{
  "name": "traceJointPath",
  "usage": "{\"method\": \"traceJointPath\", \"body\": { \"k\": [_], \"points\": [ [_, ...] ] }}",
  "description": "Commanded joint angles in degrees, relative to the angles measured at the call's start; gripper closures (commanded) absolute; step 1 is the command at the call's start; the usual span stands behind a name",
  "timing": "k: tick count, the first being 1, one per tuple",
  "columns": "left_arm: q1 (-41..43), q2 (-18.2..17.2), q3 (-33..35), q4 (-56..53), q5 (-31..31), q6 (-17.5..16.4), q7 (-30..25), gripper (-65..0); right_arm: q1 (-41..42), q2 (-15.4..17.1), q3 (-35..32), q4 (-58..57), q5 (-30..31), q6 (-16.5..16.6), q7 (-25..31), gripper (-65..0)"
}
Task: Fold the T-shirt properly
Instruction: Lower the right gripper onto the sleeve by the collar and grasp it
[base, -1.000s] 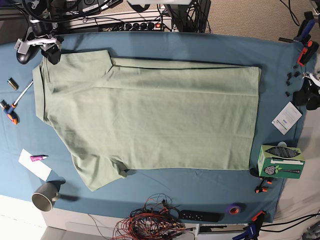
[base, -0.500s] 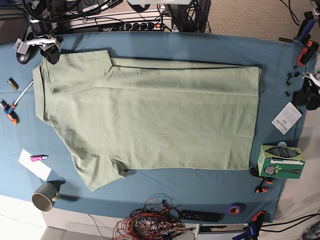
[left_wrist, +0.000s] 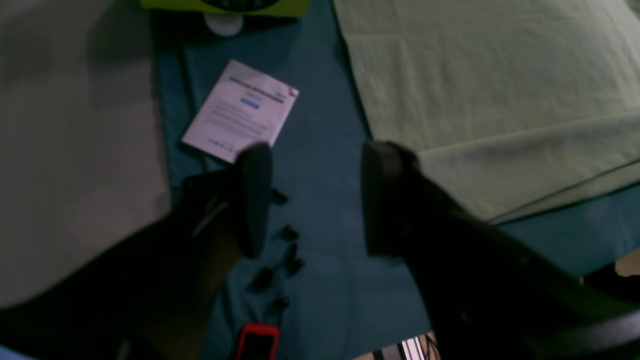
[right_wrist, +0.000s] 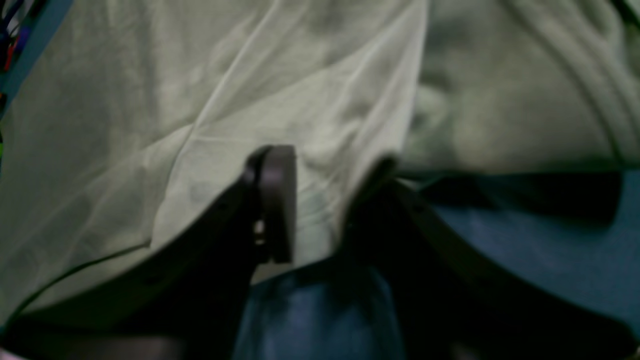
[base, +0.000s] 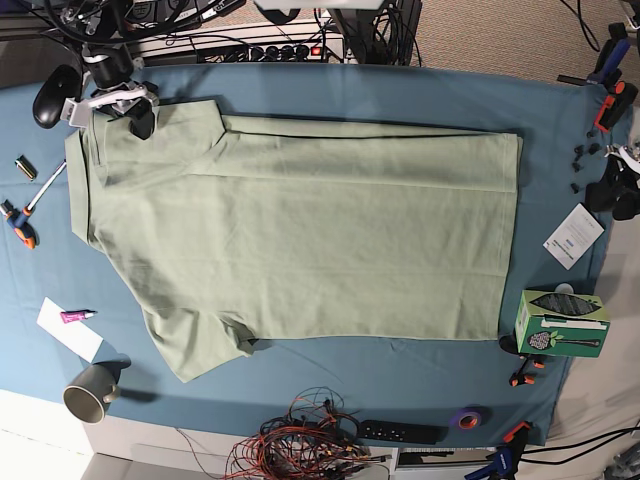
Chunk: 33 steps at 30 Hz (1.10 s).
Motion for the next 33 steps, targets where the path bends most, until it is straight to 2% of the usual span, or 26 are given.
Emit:
{"method": "traceJointPath", "body": {
  "k": [1, 4, 22, 28, 30, 33],
  "points": [
    [-0.3, -1.4, -0.5, 0.8, -1.2, -0.2, -1.3, -29.6, 0.0, 0.7, 0.3, 0.9, 1.2, 0.6, 1.2, -13.9],
    [-0.3, -1.4, -0.5, 0.8, -1.2, -0.2, -1.3, -29.6, 0.0, 0.7, 0.4, 0.9, 1.2, 0.6, 1.2, -10.9],
    [-0.3, -0.9, -0.5, 0.8, -1.2, -0.2, -1.3, -29.6, 0.0, 0.7, 0.4, 0.9, 2.9, 2.6, 0.6, -10.8],
    [-0.3, -0.9, -0.5, 0.8, -1.2, -0.2, -1.3, -29.6, 0.0, 0.7, 0.4, 0.9, 2.9, 3.4, 0.5, -1.7],
    [-0.3, -0.9, -0.5, 0.8, -1.2, -0.2, -1.3, -29.6, 0.0, 0.7, 0.4, 0.9, 2.9, 5.3, 0.5, -1.5],
    [-0.3, -0.9, -0.5, 0.8, -1.2, -0.2, -1.3, -29.6, 0.0, 0.7, 0.4, 0.9, 2.9, 6.0, 0.6, -1.5]
  ]
}}
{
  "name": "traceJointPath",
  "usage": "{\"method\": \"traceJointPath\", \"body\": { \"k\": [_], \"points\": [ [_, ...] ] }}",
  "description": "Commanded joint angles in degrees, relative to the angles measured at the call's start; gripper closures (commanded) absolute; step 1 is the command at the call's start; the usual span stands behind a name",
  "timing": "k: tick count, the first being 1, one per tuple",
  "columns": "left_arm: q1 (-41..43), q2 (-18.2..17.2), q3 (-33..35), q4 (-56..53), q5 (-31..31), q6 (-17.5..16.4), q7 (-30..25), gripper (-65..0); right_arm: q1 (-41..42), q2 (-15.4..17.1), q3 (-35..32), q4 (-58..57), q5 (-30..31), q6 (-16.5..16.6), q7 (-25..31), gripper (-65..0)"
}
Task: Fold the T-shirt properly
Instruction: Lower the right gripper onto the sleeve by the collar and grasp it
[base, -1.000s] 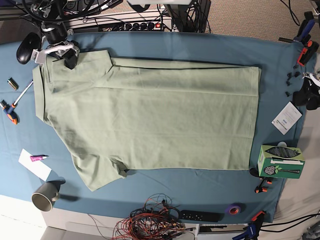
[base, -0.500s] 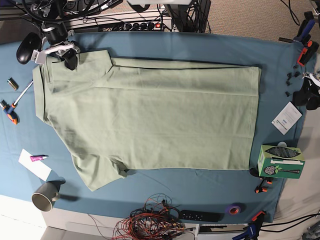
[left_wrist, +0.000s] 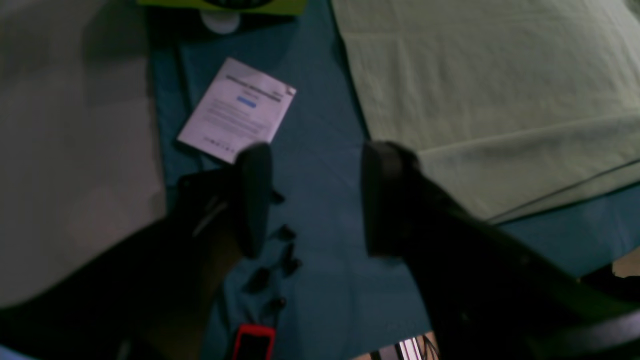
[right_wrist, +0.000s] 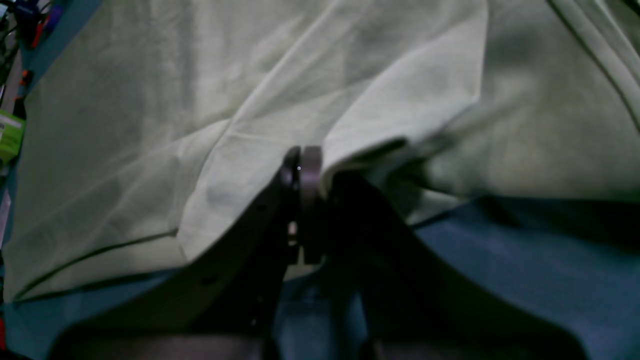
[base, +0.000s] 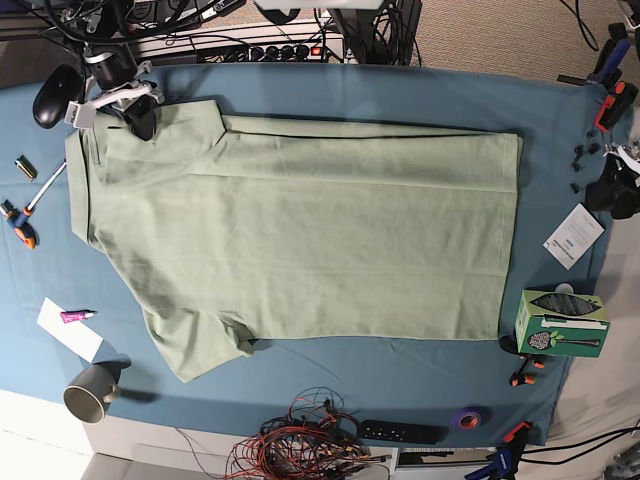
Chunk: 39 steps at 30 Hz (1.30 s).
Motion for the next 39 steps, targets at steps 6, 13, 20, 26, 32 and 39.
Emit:
{"method": "traceJointPath", "body": {
  "k": [6, 13, 20, 26, 32, 39],
  "points": [
    [-0.3, -1.4, -0.5, 0.8, -1.2, -0.2, -1.4, -29.6, 0.0, 0.7, 0.3, 0.9, 1.3, 0.5, 1.0, -1.5],
    [-0.3, -1.4, -0.5, 0.8, -1.2, -0.2, -1.4, -29.6, 0.0, 0.7, 0.3, 0.9, 2.7, 0.6, 1.0, -1.5],
    [-0.3, -1.4, -0.5, 0.8, -1.2, -0.2, -1.4, -29.6, 0.0, 0.7, 0.3, 0.9, 2.7, 0.6, 1.0, -1.5],
    [-0.3, -1.4, -0.5, 0.8, -1.2, -0.2, -1.4, -29.6, 0.0, 0.7, 0.3, 0.9, 2.7, 0.6, 1.1, -1.5],
    [-0.3, -1.4, -0.5, 0.8, -1.2, -0.2, -1.4, -29.6, 0.0, 0.7, 0.3, 0.9, 2.7, 0.5, 1.0, -1.5],
    [-0.3, -1.4, -0.5, 0.8, -1.2, -0.2, -1.4, -29.6, 0.0, 0.7, 0.3, 0.9, 2.8, 0.5, 1.0, -1.5]
  ]
}}
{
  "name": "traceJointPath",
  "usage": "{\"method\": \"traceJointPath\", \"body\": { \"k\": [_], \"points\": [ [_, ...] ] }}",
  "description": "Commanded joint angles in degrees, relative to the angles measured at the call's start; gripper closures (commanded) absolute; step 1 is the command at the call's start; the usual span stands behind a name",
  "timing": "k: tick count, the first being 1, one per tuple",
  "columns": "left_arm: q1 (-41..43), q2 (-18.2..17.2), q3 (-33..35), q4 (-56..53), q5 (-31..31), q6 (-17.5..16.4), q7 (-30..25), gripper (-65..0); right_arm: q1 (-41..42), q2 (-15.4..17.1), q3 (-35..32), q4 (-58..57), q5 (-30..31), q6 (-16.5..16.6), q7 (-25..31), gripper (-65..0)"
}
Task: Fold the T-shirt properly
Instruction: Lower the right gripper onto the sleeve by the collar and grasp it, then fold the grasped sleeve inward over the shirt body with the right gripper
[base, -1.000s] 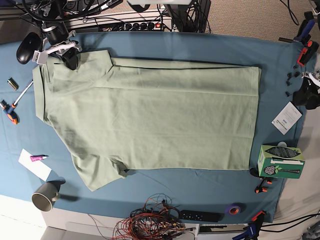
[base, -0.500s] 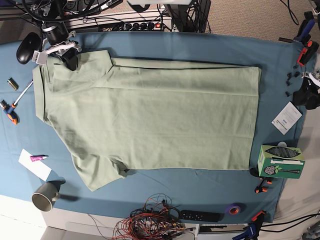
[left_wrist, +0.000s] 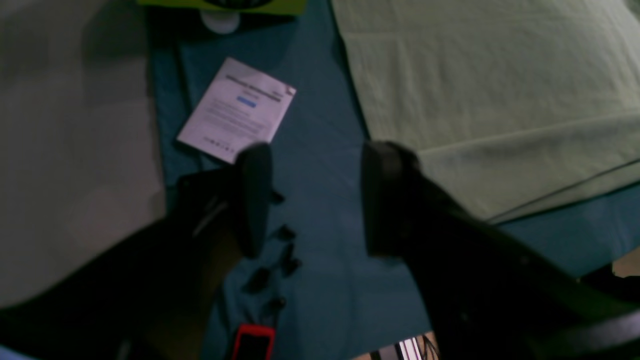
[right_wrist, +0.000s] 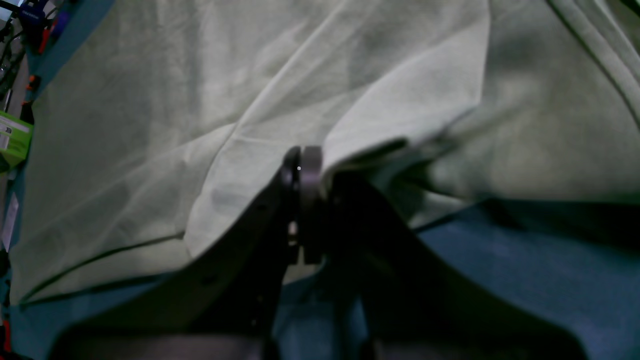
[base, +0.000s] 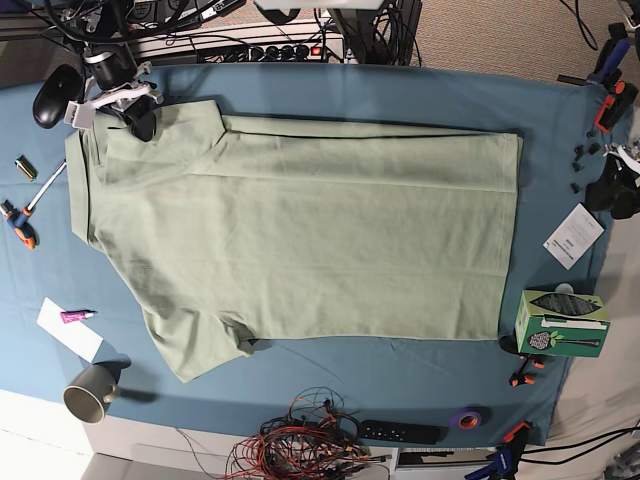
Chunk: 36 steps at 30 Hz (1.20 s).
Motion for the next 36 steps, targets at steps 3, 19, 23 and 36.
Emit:
{"method": "traceJointPath", "body": {
  "k": [3, 19, 23, 36],
  "points": [
    [-0.3, -1.4, -0.5, 0.8, -1.2, -0.2, -1.4, -29.6, 0.0, 0.7, 0.3, 0.9, 1.6, 0.5, 1.0, -1.5],
    [-0.2, -1.4, -0.5, 0.8, -1.2, -0.2, -1.4, -29.6, 1.1, 0.7, 0.3, 0.9, 2.9, 0.6, 0.2, 0.0],
    [-0.3, -1.4, -0.5, 0.8, -1.2, -0.2, -1.4, -29.6, 1.1, 0.7, 0.3, 0.9, 2.9, 0.6, 0.3, 0.0],
    [-0.3, -1.4, -0.5, 0.8, -1.0, -0.2, -1.4, -29.6, 7.5, 0.7, -1.7, 0.9, 3.0, 0.6, 0.2, 0.0]
  ]
}}
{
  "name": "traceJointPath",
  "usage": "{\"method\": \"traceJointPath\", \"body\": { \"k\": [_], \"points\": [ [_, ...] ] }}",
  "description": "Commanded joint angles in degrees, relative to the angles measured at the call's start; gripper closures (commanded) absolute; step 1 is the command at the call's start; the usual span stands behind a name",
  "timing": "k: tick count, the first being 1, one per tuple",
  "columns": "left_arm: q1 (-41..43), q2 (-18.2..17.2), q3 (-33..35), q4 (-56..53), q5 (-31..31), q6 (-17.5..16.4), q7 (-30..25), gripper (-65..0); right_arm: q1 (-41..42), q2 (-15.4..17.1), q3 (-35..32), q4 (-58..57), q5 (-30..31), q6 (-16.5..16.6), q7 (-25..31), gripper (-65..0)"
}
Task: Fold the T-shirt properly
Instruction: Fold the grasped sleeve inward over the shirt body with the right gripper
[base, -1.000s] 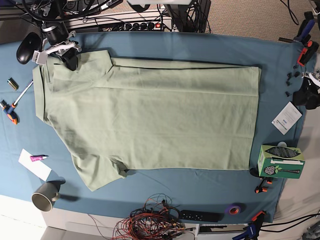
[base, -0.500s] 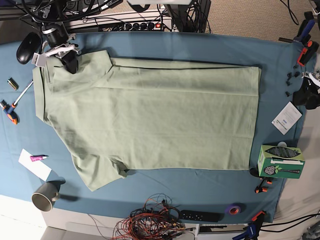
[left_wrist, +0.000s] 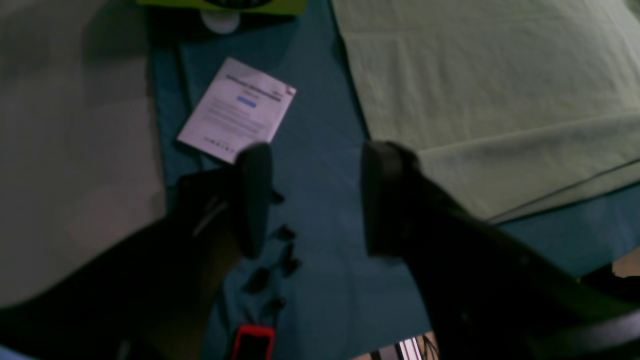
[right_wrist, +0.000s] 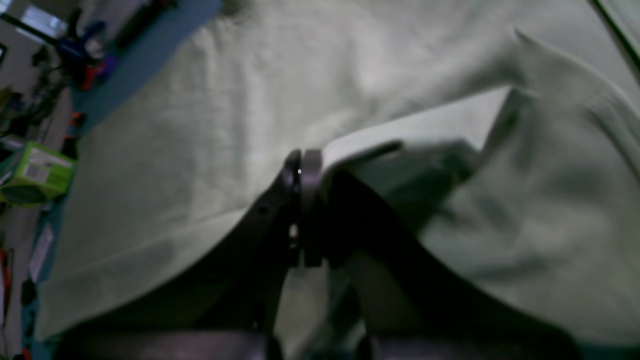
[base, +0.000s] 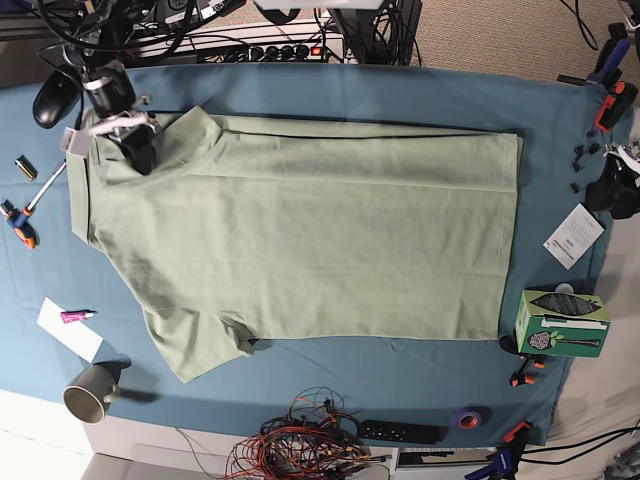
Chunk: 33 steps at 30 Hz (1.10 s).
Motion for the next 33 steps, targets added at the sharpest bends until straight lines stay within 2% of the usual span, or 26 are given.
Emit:
{"method": "traceJointPath", "body": {
  "k": [1, 10, 22, 29, 30, 33],
  "points": [
    [-0.3, -1.4, -0.5, 0.8, -1.0, -0.2, -1.4, -29.6, 0.7, 0.6, -0.9, 0.9, 1.0, 0.6, 1.5, 0.0],
    [-0.2, -1.4, -0.5, 0.8, -1.0, -0.2, -1.4, -29.6, 4.7, 0.6, -9.9, 0.9, -7.0, 0.6, 4.7, 0.0],
    [-0.2, -1.4, -0.5, 0.8, -1.0, -0.2, -1.4, -29.6, 9.0, 0.6, -10.3, 0.9, -15.5, 0.3, 8.0, 0.0],
    [-0.2, -1.4, -0.5, 0.8, -1.0, -0.2, -1.4, -29.6, 8.9, 0.6, -10.3, 0.9, -17.7, -2.3, 9.0, 0.0],
    [-0.2, -1.4, -0.5, 0.8, -1.0, -0.2, -1.4, -29.6, 8.9, 0.6, -10.3, 0.9, -17.7, -2.2, 9.0, -0.7],
    [-0.2, -1.4, -0.5, 0.8, -1.0, -0.2, -1.4, -29.6, 8.9, 0.6, -10.3, 0.9, -17.6, -2.2, 9.3, -15.9]
  ]
}}
